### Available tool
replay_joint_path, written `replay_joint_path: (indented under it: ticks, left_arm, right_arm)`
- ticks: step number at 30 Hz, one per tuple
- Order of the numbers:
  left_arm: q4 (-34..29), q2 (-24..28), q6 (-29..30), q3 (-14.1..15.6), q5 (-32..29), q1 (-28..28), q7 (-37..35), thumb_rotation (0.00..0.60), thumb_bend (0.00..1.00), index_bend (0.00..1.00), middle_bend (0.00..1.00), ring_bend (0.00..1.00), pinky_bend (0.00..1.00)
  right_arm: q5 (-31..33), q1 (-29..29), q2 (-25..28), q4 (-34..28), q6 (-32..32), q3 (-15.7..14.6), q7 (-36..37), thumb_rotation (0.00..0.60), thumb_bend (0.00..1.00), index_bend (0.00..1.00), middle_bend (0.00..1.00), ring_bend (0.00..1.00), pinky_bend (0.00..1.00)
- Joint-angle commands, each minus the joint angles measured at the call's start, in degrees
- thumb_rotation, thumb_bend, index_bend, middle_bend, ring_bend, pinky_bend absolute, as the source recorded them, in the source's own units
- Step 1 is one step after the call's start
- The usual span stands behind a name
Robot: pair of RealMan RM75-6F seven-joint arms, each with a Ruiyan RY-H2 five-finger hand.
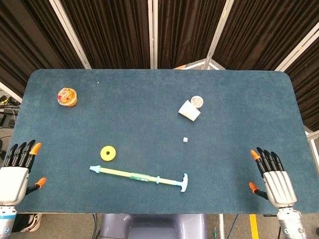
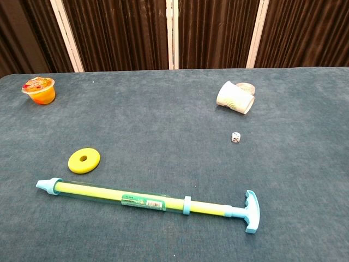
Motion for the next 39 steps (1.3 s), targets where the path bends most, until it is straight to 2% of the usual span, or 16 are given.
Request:
replay_joint_path:
  ticks: [1, 13, 20, 25, 28, 34, 39]
  left_arm:
    - [0.0, 0.0, -0.1, 0.0, 0.0, 0.0, 0.0, 0.600, 0.05, 0.00, 0.00, 0.00, 0.00]
    - [-0.3, -0.3, -0.3, 0.1, 0.4, -0.2, 0.9, 0.600, 0.05, 0.00, 0.00, 0.00, 0.00]
    - [-0.1, 0.2, -0.3, -0.4, -0.6, -0.3, -0.4, 0.600, 0.05, 0.00, 0.00, 0.00, 0.00]
    - [-0.1, 0.4, -0.3, -1.0, -1.5, -0.4, -0.9, 0.600, 0.05, 0.00, 0.00, 0.00, 0.00]
    - [-0.1, 0.4, -0.7, -1.6, -2.3, -0.7, -1.2, 0.600, 0.05, 0.00, 0.00, 0.00, 0.00]
    - [0.4, 0.4, -1.6, -2.0, -3.3, -1.3, -1.7, 0.600, 0.05, 0.00, 0.00, 0.00, 0.00]
    - [1.6, 0.4, -2.9, -3.1, -5.9, -1.9, -2.9, 0.600, 0.05, 0.00, 0.00, 0.00, 0.00]
  right_arm:
    - [-0.1, -0.1, 0.0, 0.1, 0.2, 0.1, 0.1, 0.600, 0.15, 0.00, 0.00, 0.00, 0.00]
    - [-0.8, -0.3, 0.2, 0.2, 1.2, 0.0, 1.1, 0.600, 0.15, 0.00, 0.00, 0.00, 0.00]
    - [-0.1, 1.9, -0.8, -1.6, -1.1, 1.7, 0.4, 0.600, 0.15, 0.02, 0.00, 0.00, 0.00]
    - [2.3, 6.3, -3.8, -4.8, -6.1, 4.9, -4.2, 0.600, 0.15, 0.19, 0.00, 0.00, 0.00]
    - [6.9, 11.4, -8.3, -6.1, -11.8, 8.7, -8.5, 0.600, 0.16, 0.28, 0.02, 0.00, 0.00]
    - [16.8, 17.5, -15.0, -4.8, -18.4, 13.2, -16.3, 0.600, 0.22, 0.34, 0.05, 0.00, 0.00]
    - [25.8, 24.2, -23.0, 1.8, -23.1, 17.0, -21.6, 0.600, 0.23, 0.35, 0.07, 0.00, 0.00]
